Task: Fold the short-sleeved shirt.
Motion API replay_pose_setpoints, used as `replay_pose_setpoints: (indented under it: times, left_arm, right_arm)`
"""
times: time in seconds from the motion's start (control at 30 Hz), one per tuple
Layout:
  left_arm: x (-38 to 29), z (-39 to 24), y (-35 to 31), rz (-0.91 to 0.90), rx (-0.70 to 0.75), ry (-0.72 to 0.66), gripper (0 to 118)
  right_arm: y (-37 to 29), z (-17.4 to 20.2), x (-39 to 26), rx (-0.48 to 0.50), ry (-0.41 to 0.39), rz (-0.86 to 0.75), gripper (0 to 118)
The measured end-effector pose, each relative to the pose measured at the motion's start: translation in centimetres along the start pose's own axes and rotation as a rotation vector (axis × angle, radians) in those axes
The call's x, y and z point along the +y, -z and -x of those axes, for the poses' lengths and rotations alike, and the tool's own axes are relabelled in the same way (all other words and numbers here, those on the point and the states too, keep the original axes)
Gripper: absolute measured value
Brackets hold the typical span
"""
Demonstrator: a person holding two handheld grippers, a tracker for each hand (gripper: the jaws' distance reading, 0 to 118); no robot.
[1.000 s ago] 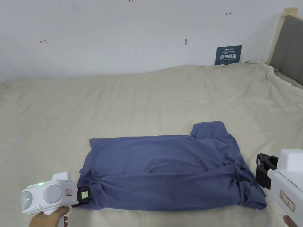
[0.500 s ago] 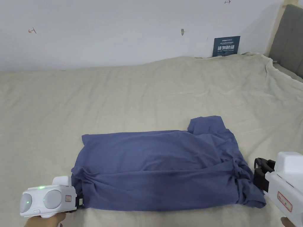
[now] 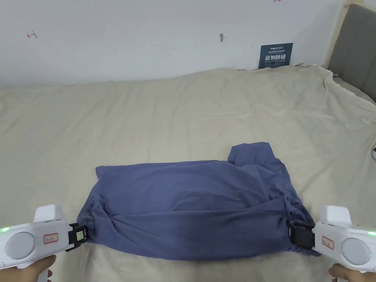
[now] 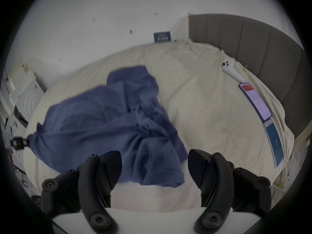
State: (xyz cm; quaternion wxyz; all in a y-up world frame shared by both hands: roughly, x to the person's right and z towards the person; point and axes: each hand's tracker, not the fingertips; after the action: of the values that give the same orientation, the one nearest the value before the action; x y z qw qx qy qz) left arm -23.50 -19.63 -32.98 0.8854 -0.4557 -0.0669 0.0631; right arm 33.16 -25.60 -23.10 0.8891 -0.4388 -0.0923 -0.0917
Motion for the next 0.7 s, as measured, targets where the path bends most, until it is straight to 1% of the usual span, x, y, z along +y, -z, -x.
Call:
replay_pose_setpoints:
  times: [0.1, 0.17, 0.23, 0.27, 0.3, 0.33, 0.37, 0.6, 0.7]
  left_arm:
    - [0.1, -0.1, 0.3, 0.004, 0.007, 0.005, 5]
    - [0.1, -0.5, -0.1, 0.008, 0.009, 0.004, 5]
    - [-0.1, -0.5, 0.1, 0.013, 0.011, -0.004, 5]
    - [-0.3, -0.4, 0.2, 0.016, 0.013, -0.006, 5]
    - [-0.5, -0.6, 0.2, 0.017, 0.015, -0.009, 5]
    - [-0.6, -0.6, 0.2, 0.019, 0.018, -0.014, 5]
    - [-0.8, -0.5, 0.2, 0.019, 0.020, -0.020, 5]
    - [-2.2, 0.8, -0.9, 0.005, 0.008, -0.102, 5]
    - [-3.1, 1.1, -2.5, -0.007, 0.006, -0.108, 5]
  right_arm:
    - [0.9, 0.3, -0.9, -0.018, 0.004, 0.035, 80]
    - [1.1, -0.1, -1.4, -0.002, 0.030, 0.042, 68]
    - [0.5, 0.1, -1.7, 0.042, 0.069, 0.045, 61]
    - [0.5, 0.1, -1.8, 0.055, 0.071, 0.049, 58]
    - [0.4, 0.2, -1.8, 0.070, 0.070, 0.050, 44]
    - [0.3, 0.3, -1.8, 0.081, 0.067, 0.045, 13]
    - [-1.0, 0.8, -1.8, 0.091, 0.075, 0.025, 6]
    - [-5.2, -0.1, -1.8, 0.134, 0.076, -0.044, 6]
    - [-7.5, -0.5, -2.1, 0.134, 0.063, -0.070, 6]
